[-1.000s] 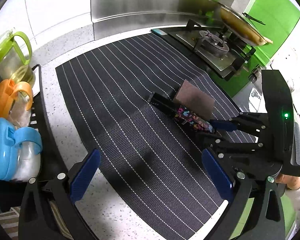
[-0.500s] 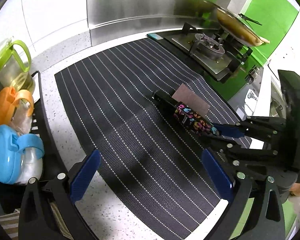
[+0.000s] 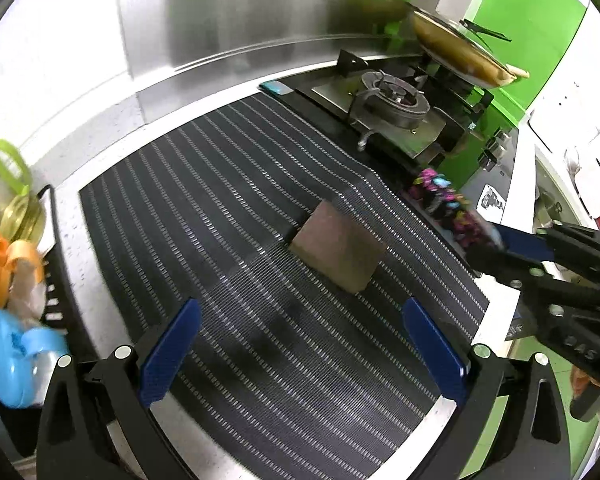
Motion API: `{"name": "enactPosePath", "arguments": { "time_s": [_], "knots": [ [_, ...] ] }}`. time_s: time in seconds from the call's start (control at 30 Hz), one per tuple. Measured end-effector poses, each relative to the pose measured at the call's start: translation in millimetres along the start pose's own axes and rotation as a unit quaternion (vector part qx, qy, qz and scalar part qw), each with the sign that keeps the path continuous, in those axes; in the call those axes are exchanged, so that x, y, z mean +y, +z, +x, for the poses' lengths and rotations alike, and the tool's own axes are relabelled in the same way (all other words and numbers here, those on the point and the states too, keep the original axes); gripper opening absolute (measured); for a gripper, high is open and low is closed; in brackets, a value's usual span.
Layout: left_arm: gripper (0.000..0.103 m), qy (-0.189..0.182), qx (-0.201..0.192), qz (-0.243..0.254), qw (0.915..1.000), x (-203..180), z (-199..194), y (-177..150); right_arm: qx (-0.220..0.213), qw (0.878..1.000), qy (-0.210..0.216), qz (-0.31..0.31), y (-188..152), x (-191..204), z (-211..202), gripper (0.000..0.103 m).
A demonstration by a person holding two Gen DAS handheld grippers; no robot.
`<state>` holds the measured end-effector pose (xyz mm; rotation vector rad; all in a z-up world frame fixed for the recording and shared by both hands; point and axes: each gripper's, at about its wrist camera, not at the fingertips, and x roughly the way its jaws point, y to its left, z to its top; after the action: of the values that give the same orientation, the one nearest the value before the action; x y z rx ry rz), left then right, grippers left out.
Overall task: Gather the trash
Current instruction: 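Grasp the brown scouring pad with the left tool while the right tool holds the pouch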
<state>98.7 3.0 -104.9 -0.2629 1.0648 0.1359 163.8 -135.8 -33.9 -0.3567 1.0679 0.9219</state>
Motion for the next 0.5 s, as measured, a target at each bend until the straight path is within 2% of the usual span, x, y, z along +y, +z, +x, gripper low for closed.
{"name": "enactPosePath", "arguments": {
  "time_s": [0.3,0.5],
  "knots": [
    [0.097,0.009,0.031,-0.044,0.9985,-20,43,21,-0.004,1.0,-0.013,0.013,-3,-40,-6,0.022],
    [0.097,0.029,0.046,-0.108,0.9927,-23,71,32,-0.003,1.0,-0.006,0.01,-2,-60,1,0.022]
  ]
}}
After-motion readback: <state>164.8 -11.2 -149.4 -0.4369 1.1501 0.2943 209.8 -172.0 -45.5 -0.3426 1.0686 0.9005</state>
